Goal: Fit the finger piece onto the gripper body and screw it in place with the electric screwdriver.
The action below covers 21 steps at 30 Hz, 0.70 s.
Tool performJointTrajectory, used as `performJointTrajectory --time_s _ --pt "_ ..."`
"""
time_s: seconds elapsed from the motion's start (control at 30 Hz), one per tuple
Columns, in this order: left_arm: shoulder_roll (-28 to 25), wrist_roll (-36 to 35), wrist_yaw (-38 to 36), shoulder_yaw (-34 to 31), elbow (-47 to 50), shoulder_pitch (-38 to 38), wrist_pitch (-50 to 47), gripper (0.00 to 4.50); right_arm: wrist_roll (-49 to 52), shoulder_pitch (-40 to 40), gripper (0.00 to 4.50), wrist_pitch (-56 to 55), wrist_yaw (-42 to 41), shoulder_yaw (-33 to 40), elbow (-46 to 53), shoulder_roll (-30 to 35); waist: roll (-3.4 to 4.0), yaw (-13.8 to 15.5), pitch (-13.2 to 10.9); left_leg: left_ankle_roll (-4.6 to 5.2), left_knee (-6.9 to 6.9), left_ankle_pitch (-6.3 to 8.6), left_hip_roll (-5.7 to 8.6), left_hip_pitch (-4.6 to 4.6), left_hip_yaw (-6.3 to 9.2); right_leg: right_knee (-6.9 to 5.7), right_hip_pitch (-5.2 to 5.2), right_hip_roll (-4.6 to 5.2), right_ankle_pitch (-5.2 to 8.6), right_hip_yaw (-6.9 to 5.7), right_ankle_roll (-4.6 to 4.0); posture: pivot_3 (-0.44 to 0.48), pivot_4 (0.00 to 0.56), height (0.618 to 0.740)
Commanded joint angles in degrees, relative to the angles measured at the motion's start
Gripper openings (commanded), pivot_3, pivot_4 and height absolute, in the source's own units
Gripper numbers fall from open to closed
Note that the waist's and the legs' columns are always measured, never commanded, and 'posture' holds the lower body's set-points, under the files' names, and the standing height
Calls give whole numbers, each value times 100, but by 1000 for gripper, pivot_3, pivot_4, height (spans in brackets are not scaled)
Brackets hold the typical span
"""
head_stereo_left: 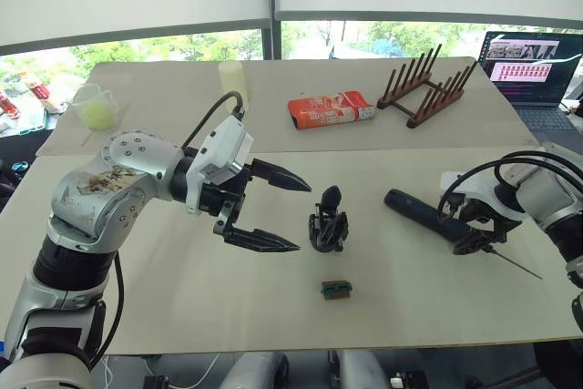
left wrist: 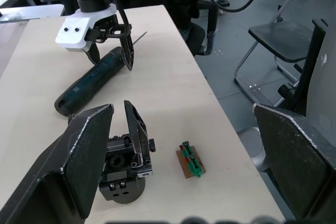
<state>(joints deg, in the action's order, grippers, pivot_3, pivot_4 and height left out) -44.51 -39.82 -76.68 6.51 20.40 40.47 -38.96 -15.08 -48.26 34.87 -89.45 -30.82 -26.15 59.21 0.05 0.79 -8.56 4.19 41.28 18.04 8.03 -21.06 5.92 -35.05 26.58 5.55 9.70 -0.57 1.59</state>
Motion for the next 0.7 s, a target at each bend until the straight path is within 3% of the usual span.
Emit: performJointTrajectory --time_s 0.03,0.13,0.37,0.53,0.7 --pt "-23 -36 60 -116 136 33 61 4500 -144 119 4222 549 -81 13 43 31 0 5 0 0 0 0 0 0 1 0 0 1 0 0 0 0 150 740" --pt "-23 -39 57 -122 101 50 76 4500 -129 223 3296 746 -46 45 196 86 0 11 0 0 0 0 0 -1 3 -1 0 1 0 1 0 0 150 740" --pt "59 33 40 -64 -10 93 196 4500 -130 425 3296 937 134 157 451 3 -1 8 1 -1 2 0 -1 2 5 1 -8 1 0 1 0 0 150 740" --pt "67 75 -25 -10 -88 102 269 4500 -116 423 1898 942 101 181 619 -98 -2 -7 1 0 1 0 -3 4 6 0 -8 -1 0 1 0 0 150 740" --pt "35 86 -122 27 -116 -2 239 4500 122 270 1897 596 -105 475 797 58 -1 -17 1 -1 0 0 -4 4 7 0 -6 -2 0 1 0 0 150 740"
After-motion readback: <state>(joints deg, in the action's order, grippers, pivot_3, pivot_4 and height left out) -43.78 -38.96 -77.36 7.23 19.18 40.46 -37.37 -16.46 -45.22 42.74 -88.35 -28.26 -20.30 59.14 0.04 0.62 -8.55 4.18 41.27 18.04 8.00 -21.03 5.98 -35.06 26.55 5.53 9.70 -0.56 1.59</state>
